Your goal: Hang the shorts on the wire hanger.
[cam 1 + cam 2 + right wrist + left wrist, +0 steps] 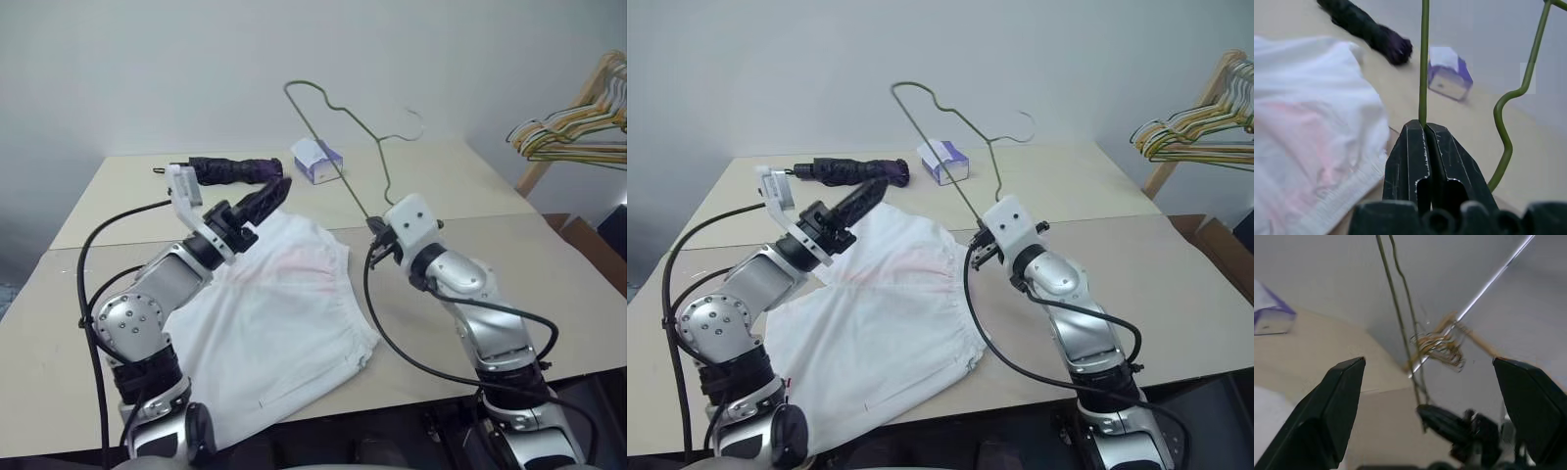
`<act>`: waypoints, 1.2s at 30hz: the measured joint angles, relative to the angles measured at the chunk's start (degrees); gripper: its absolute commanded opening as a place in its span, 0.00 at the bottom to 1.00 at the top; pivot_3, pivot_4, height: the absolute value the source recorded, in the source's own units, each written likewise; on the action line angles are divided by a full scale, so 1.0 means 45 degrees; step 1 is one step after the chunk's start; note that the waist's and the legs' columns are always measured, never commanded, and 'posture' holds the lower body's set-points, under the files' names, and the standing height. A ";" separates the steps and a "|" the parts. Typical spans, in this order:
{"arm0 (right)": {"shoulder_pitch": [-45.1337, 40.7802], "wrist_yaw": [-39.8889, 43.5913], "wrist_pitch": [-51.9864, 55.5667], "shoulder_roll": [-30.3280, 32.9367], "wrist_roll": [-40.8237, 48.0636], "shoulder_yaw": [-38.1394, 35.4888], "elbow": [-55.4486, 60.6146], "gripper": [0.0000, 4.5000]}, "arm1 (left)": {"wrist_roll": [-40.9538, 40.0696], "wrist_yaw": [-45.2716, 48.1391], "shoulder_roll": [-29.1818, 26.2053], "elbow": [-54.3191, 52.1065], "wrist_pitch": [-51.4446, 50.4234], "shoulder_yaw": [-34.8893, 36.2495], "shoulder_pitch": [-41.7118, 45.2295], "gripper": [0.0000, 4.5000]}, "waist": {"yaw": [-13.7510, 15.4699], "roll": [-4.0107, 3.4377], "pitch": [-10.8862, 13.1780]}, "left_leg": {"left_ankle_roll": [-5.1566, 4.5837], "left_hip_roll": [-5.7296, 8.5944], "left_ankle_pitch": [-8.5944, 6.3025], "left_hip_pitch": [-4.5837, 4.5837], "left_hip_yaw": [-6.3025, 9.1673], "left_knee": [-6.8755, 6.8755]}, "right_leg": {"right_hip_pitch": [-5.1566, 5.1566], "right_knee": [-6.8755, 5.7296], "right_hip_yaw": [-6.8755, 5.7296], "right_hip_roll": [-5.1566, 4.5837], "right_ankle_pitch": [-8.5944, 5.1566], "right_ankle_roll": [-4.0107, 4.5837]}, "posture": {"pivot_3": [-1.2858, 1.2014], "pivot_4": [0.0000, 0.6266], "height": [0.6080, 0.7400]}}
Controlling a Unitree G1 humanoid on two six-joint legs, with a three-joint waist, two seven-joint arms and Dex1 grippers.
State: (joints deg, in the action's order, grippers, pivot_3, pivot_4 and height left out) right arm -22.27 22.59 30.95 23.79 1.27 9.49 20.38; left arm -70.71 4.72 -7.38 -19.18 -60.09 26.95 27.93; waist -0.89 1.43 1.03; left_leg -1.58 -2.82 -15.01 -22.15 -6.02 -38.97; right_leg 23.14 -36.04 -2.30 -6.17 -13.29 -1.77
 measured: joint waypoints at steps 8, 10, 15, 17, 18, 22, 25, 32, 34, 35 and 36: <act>0.0640 0.1361 -0.2854 -0.0130 0.0241 0.0760 0.0643 0.01 | -0.1841 -0.1842 -0.0515 -0.0025 0.0708 -0.0349 0.0088 1.00 | 0.0044 0.0012 -0.0001 | 0.0016 0.0007 0.0010 0.0032 -0.0011 0.0000 | -0.0028 0.0001 -0.0004 0.0009 0.0003 0.0011 | 0.53 0.00 1.00; 0.0664 0.1535 -0.3203 -0.0211 0.0251 0.0808 0.0643 0.01 | -0.1826 -0.1813 -0.0890 -0.0005 0.1009 -0.0562 0.0181 1.00 | 0.0052 0.0011 0.0000 | 0.0019 0.0008 0.0012 0.0027 -0.0017 0.0001 | -0.0025 0.0003 -0.0004 0.0008 0.0003 0.0012 | 0.53 0.00 1.00; 0.0666 0.1757 -0.3747 -0.0331 0.0122 0.1113 0.0601 0.00 | -0.1730 -0.1709 -0.1076 0.0106 0.1740 -0.0907 0.0227 0.86 | 0.0085 0.0012 0.0000 | 0.0021 0.0009 0.0013 0.0028 -0.0040 0.0000 | -0.0026 0.0006 -0.0006 0.0008 0.0004 0.0014 | 0.53 0.00 1.00; 0.0666 0.1751 -0.3748 -0.0484 0.0018 0.1213 0.0537 0.00 | -0.1672 -0.1710 -0.1125 0.0108 0.1979 -0.1093 0.0226 0.73 | 0.0085 0.0012 0.0000 | 0.0024 0.0008 0.0015 0.0027 -0.0051 0.0001 | -0.0024 0.0005 -0.0006 0.0008 0.0004 0.0015 | 0.53 0.00 1.00; 0.0666 0.1745 -0.3743 -0.0520 0.0006 0.1215 0.0525 0.00 | -0.1633 -0.1702 -0.1125 0.0108 0.2057 -0.1179 0.0224 0.65 | 0.0086 0.0012 0.0000 | 0.0024 0.0008 0.0015 0.0026 -0.0054 0.0001 | -0.0025 0.0006 -0.0006 0.0008 0.0004 0.0015 | 0.53 0.00 1.00; 0.0669 0.1695 -0.3671 -0.0702 -0.0018 0.1237 0.0492 0.00 | -0.1316 -0.1648 -0.1110 0.0304 0.2500 -0.1483 0.0207 0.35 | 0.0089 0.0012 0.0000 | 0.0024 0.0008 0.0014 0.0025 -0.0061 0.0001 | -0.0025 0.0008 -0.0008 0.0008 0.0004 0.0015 | 0.53 0.00 1.00; 0.0680 0.1545 -0.3584 -0.0970 -0.0173 0.1264 0.0332 0.00 | -0.1286 -0.1642 -0.1116 0.0433 0.2598 -0.1668 0.0202 0.13 | 0.0084 0.0012 0.0000 | 0.0024 0.0008 0.0014 0.0023 -0.0064 0.0001 | -0.0025 0.0008 -0.0009 0.0008 0.0004 0.0015 | 0.53 0.00 1.00; 0.0681 0.1492 -0.3559 -0.1057 -0.0523 0.1284 0.0261 0.00 | -0.1038 -0.1447 -0.1315 0.0562 0.2829 -0.1930 0.0173 0.01 | 0.0082 0.0012 0.0000 | 0.0024 0.0008 0.0014 0.0018 -0.0065 0.0002 | -0.0020 0.0010 -0.0011 0.0008 0.0004 0.0015 | 0.53 0.00 1.00; 0.0665 0.1499 -0.3551 -0.0979 -0.0752 0.1348 0.0261 0.12 | -0.0740 -0.1097 -0.1465 0.0544 0.2999 -0.2143 0.0087 0.00 | 0.0082 0.0012 0.0000 | 0.0024 0.0008 0.0014 0.0018 -0.0074 0.0002 | -0.0020 0.0010 -0.0011 0.0008 0.0004 0.0015 | 0.53 0.00 1.00; 0.0647 0.1498 -0.3573 -0.0916 -0.0912 0.1388 0.0260 0.16 | -0.0574 -0.0918 -0.1516 0.0506 0.3072 -0.2225 0.0053 0.00 | 0.0082 0.0012 0.0000 | 0.0024 0.0008 0.0014 0.0018 -0.0076 0.0002 | -0.0020 0.0010 -0.0011 0.0008 0.0004 0.0015 | 0.53 0.00 1.00; 0.0634 0.1497 -0.3614 -0.0867 -0.1038 0.1407 0.0257 0.23 | -0.0473 -0.0824 -0.1567 0.0468 0.3092 -0.2263 0.0034 0.00 | 0.0082 0.0012 0.0000 | 0.0025 0.0008 0.0014 0.0017 -0.0077 0.0002 | -0.0019 0.0010 -0.0012 0.0008 0.0003 0.0015 | 0.53 0.00 1.00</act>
State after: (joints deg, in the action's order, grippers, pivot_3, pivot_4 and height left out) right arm -19.41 29.32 14.68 19.89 -3.41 15.82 21.54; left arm -72.84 1.01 -14.43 -17.07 -46.17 16.77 28.09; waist -0.52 1.48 1.03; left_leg -1.47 -2.78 -14.95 -22.07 -6.37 -38.96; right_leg 23.06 -35.99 -2.36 -6.13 -13.27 -1.70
